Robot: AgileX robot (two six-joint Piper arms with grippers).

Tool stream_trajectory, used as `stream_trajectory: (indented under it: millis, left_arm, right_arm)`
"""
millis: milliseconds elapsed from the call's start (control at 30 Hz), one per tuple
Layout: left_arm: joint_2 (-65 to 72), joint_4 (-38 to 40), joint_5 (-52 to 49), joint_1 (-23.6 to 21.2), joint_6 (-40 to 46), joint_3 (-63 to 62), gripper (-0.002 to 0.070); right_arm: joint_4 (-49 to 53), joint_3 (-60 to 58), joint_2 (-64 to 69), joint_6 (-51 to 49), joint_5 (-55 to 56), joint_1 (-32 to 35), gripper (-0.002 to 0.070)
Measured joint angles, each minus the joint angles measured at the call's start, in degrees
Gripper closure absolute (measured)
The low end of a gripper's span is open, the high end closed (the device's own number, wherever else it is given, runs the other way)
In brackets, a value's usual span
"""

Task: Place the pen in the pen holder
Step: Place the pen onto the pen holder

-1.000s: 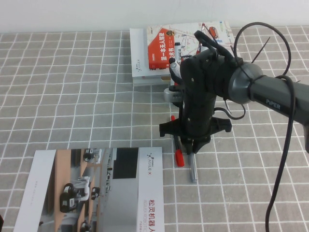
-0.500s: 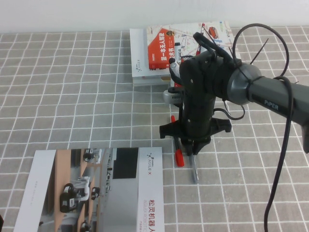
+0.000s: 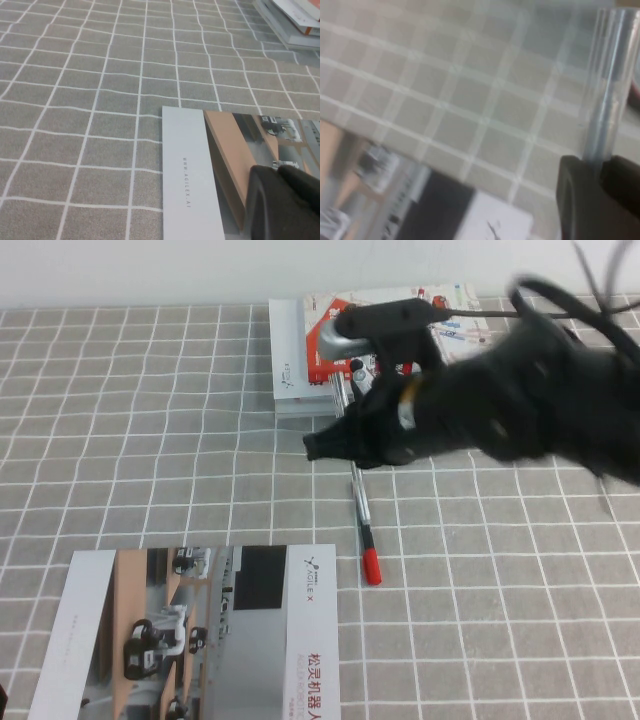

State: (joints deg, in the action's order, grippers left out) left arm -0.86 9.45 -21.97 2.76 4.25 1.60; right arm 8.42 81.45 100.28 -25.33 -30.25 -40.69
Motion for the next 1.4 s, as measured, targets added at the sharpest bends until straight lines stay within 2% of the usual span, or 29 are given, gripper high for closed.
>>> stream_trajectory:
  millis: [133,233,333,467,667,867,1067,1167,1333,1400]
  left_arm:
    - [0.0,0.0,0.0,0.0,0.0,0.0,0.0678]
    - [0.0,0.0,0.0,0.0,0.0,0.0,0.0678]
    - [0.0,0.0,0.0,0.0,0.0,0.0,0.0678]
    - [0.0,0.0,0.0,0.0,0.0,0.0,0.0678]
    - [0.0,0.0,0.0,0.0,0.0,0.0,0.0678]
    - [0.0,0.0,0.0,0.0,0.0,0.0,0.0678]
    - [0.0,0.0,0.0,0.0,0.0,0.0,0.0678]
    - [0.0,0.0,0.0,0.0,0.0,0.0,0.0678]
    - [0.0,0.0,0.0,0.0,0.0,0.0,0.0678]
    - [0.0,0.0,0.0,0.0,0.0,0.0,0.0678]
  right_arm:
    - [3.93,-18.86,-8.65,0.72,26.72,0.22,0.0637]
    - [4.36,-29.55,-11.93,0.94,47.78,3.43,0.0638]
    - [-0.92,-33.73,-11.44,1.87,63.55,7.56,0.0638]
    - [-7.54,-32.55,-8.57,6.79,75.94,11.78,0.0638]
    - [-7.43,-21.93,-0.79,15.69,73.44,13.22,0.0638]
    - [-7.2,-11.33,8.94,18.52,66.77,13.22,0.0638]
    - [-8.42,-8.25,14.7,21.28,64.49,13.22,0.0622]
    - [-9.03,-8.15,15.25,23.67,62.3,13.22,0.0549]
    - [-10.96,-8.15,14.85,26.19,58.18,13.22,0.0322]
    - [-13.38,-8.15,13.61,26.21,55.31,13.22,0.0302]
